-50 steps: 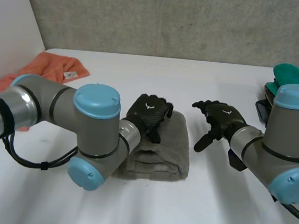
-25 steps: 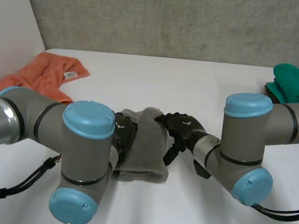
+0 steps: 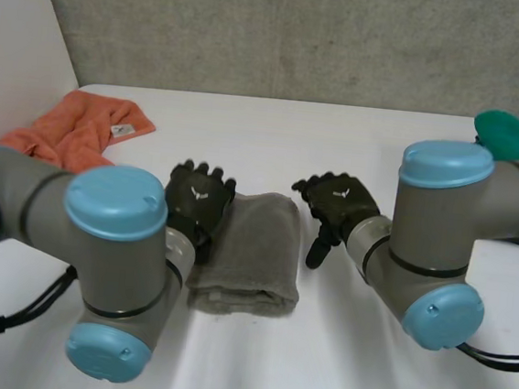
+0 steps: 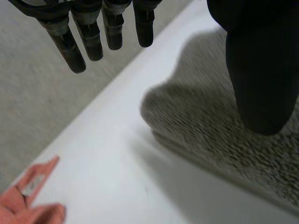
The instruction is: Fold the laundry.
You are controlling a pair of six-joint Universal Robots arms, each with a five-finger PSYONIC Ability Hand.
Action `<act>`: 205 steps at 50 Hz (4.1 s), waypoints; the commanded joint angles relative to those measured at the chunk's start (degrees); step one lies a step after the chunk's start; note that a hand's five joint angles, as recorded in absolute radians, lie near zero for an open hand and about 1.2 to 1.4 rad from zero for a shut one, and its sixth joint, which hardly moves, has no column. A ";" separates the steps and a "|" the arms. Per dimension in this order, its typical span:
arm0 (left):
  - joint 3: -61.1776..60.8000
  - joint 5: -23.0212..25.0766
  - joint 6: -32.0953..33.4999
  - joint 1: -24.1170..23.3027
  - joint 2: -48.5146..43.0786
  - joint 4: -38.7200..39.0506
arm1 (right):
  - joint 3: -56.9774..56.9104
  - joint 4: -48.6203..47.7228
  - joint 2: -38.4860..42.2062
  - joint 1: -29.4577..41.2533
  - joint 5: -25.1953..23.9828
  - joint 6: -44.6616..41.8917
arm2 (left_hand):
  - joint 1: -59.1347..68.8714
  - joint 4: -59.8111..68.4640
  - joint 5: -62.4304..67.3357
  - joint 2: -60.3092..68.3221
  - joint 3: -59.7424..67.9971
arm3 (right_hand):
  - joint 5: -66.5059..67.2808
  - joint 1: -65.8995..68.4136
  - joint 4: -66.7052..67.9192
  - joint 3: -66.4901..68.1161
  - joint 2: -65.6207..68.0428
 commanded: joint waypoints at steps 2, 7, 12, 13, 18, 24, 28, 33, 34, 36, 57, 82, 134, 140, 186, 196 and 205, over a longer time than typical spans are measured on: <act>-2.36 7.16 -0.42 0.74 13.01 -0.44 | 6.43 -3.80 -8.43 0.35 2.25 0.07 | -2.18 -1.58 -2.30 -1.68 -2.14 | -2.43 -2.22 -1.64 -1.78 -1.93; -4.91 10.24 -0.59 4.34 18.46 -0.44 | 12.67 -7.23 -12.74 3.15 3.22 -0.02 | -2.18 -1.58 -2.30 -1.68 -2.14 | -2.43 -2.22 -1.64 -1.78 -1.93; -7.11 13.75 -3.57 7.59 21.98 -0.44 | 17.76 -10.13 -12.84 9.12 3.48 0.07 | -2.18 -1.58 -2.30 -1.68 -2.14 | -2.43 -2.22 -1.64 -1.78 -1.93; -7.20 14.46 -4.37 7.77 22.07 -0.44 | 18.30 -10.75 -12.66 9.92 3.57 0.16 | -2.18 -1.58 -2.30 -1.68 -2.14 | -2.43 -2.22 -1.64 -1.78 -1.93; -8.60 19.90 -10.08 9.09 22.07 -0.52 | 19.36 -16.19 -7.40 14.14 6.11 -0.37 | -2.35 -1.75 -2.47 -1.85 -2.30 | -2.43 -2.22 -1.64 -1.78 -1.93; -9.83 25.97 -15.26 11.02 21.46 -0.52 | 18.39 -23.14 -0.54 15.99 12.27 -3.18 | -1.85 -1.24 -1.97 -1.35 -1.80 | -2.43 -2.22 -1.64 -1.78 -1.93; -10.10 26.77 -16.59 11.56 20.06 -0.52 | 17.78 -27.44 2.98 15.99 14.38 -7.74 | -1.68 -1.07 -1.79 -1.17 -1.63 | -2.43 -2.22 -1.64 -1.78 -1.93; -10.10 26.77 -16.68 11.56 18.56 -0.44 | 17.42 -32.89 4.74 15.99 14.47 -12.67 | -1.68 -1.07 -1.79 -1.17 -1.63 | -2.43 -2.22 -1.64 -1.78 -1.93; -10.10 26.77 -16.68 11.47 18.47 -0.44 | 17.34 -33.34 4.92 15.99 14.47 -13.11 | -1.68 -1.07 -1.79 -1.17 -1.63 | -2.43 -2.22 -1.64 -1.78 -1.93; -10.10 26.77 -16.68 11.47 18.38 -0.44 | 17.25 -34.66 5.10 15.99 14.21 -13.82 | -1.51 -0.90 -1.63 -1.01 -1.46 | 0.83 1.04 1.62 1.48 1.34; -10.10 26.86 -16.86 11.38 18.65 -0.44 | 10.13 -35.71 8.00 13.36 9.64 -14.08 | -1.51 -0.90 -1.63 -1.01 -1.46 | 67.57 67.78 68.36 68.22 68.07; -0.78 27.03 -18.35 5.76 19.26 0.18 | -8.23 -49.15 -3.96 -23.37 -7.76 -8.38 | -1.34 -0.74 -1.46 -0.84 -1.30 | 67.57 67.78 68.36 68.22 68.07; -2.80 32.66 -18.35 0.31 16.01 -0.44 | 0.90 -22.93 -0.43 -58.26 -28.43 2.10 | -1.17 -0.57 -1.29 -0.67 -1.13 | -2.43 -2.22 -1.64 -1.78 -1.93; -3.15 32.83 -18.35 0.31 17.15 -0.44 | -1.82 -8.05 -4.83 -63.46 -19.38 -9.32 | -1.17 -0.57 -1.29 -0.67 -1.13 | -2.43 -2.22 -1.64 -1.78 -1.93; 28.57 33.36 16.28 46.27 -26.96 4.75 | 39.31 -22.79 -23.47 -21.28 -25.87 -17.60 | 15.95 16.56 15.84 16.46 16.00 | -2.43 -2.22 -1.64 -1.78 -1.93; 31.57 32.75 16.01 45.57 -30.22 8.00 | 40.28 -22.79 -23.47 -21.36 -24.73 -17.86 | 67.60 68.21 67.49 68.11 67.65 | -2.43 -2.22 -1.64 -1.78 -1.93; 19.45 31.60 6.54 38.10 -13.54 8.00 | 40.54 -23.32 -24.61 -21.45 -22.27 -17.60 | 67.60 68.21 67.49 68.11 67.65 | -2.43 -2.22 -1.64 -1.78 -1.93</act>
